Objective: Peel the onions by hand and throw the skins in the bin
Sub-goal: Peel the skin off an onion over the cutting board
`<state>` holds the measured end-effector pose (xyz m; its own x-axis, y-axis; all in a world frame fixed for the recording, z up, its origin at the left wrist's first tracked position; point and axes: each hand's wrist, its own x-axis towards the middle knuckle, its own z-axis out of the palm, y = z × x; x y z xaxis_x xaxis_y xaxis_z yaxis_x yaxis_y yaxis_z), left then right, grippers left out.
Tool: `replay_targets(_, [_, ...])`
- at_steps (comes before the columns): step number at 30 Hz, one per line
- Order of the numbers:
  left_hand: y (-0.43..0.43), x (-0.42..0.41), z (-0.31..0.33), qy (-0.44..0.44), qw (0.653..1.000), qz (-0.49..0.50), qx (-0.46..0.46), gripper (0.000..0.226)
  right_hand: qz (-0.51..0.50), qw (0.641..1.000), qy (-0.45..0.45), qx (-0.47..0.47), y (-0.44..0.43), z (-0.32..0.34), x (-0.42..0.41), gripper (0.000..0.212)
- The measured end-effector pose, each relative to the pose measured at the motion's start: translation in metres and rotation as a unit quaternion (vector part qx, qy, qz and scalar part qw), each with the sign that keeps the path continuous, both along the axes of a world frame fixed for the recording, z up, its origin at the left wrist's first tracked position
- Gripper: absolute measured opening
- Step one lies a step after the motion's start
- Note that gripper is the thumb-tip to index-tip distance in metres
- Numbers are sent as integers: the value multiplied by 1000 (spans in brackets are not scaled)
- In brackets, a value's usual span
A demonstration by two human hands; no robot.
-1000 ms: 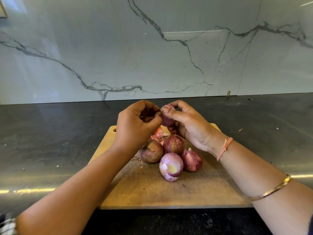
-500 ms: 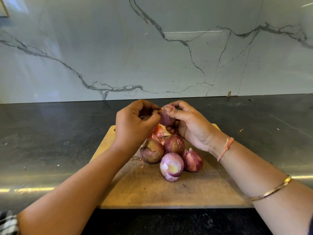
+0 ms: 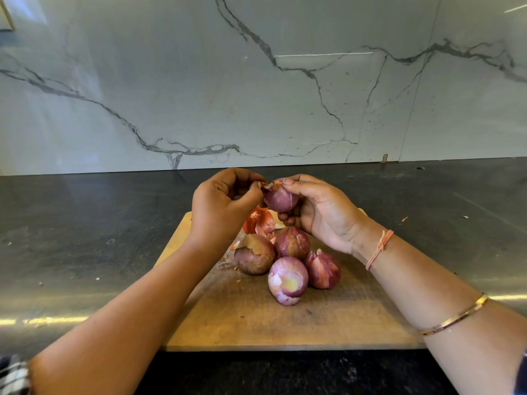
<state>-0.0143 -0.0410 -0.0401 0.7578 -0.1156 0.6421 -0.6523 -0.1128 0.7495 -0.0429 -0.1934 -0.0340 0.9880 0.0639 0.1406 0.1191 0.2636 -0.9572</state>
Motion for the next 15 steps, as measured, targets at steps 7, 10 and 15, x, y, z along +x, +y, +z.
replay_targets(7, [-2,-6,0,9,999,-41,-1,18,1,1000,-18,-24,-1,1,0,18])
replay_targets(10, [-1,-5,-1,-21,999,-24,37,21,-3,999,-24,-36,0,0,0,16])
replay_targets(15, [-1,-3,-1,-38,998,19,54,18,-2,998,-31,-54,1,0,1,18])
